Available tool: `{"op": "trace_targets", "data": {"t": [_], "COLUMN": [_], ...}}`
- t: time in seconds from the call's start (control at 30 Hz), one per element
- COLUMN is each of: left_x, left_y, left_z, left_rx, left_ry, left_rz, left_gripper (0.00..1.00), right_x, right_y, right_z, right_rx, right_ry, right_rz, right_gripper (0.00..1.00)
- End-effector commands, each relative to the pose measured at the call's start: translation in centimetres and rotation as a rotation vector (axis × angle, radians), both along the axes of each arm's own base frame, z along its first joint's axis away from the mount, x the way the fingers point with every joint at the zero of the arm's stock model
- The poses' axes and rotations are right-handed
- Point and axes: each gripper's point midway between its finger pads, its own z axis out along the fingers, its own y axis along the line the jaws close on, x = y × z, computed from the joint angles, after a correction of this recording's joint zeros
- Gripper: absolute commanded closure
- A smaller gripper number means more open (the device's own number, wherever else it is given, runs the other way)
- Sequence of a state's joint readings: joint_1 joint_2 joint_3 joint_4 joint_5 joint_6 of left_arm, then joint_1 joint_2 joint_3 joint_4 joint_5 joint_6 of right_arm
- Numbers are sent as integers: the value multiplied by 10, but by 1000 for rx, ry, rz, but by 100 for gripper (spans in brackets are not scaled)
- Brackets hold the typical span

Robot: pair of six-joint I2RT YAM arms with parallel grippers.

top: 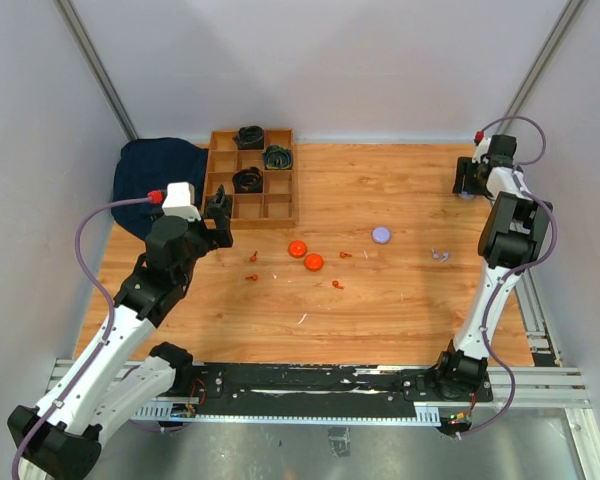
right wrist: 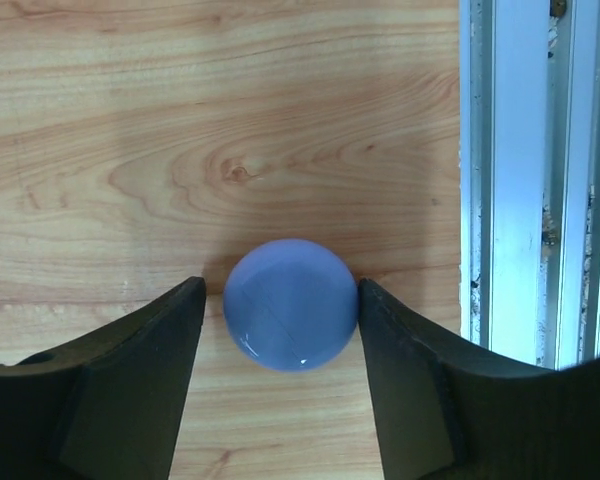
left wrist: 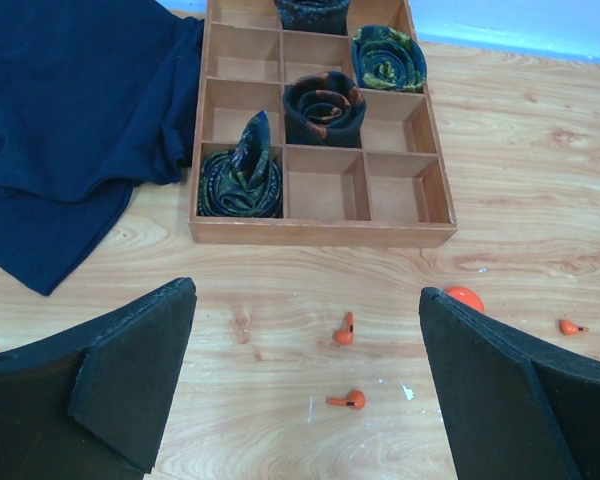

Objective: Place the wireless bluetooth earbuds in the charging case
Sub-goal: Pick up the charging case at the center of the board.

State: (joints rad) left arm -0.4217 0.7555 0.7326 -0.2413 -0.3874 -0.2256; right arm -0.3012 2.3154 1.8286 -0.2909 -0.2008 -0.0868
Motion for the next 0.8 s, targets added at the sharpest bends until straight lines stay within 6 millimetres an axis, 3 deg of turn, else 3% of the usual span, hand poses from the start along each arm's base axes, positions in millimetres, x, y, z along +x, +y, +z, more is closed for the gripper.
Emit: {"op": "trace_targets", "data": {"t": [0.0, 0.13, 0.4, 0.53, 0.57, 0.77], "left_x": [2, 1, -1, -2, -3, -4], "left_y": [-1, -4, -13, -15, -16, -26], "left_z": [5, 5, 9, 11, 11, 12], "left_rx": [-13, -17, -36, -49, -52, -67], "left_ry": [-19, -17, -24, -31, -32, -25], "left_rz": [-6, -26, -76, -88, -95, -144], "left_gripper": [1, 1, 1, 1, 1, 1], "right_x": [-2, -6, -16, -24, -29, -47], "right_y": [-7, -4, 29, 61, 74, 143], "right_z": [1, 7, 53, 75, 72, 101], "right_rx": [6, 1, 5, -1, 6, 4], "right_ry": [11, 1, -107, -161, -158, -252], "right_rz": [2, 15, 82, 162, 192, 358], "right_gripper": [40, 45, 48, 48, 48, 48]}}
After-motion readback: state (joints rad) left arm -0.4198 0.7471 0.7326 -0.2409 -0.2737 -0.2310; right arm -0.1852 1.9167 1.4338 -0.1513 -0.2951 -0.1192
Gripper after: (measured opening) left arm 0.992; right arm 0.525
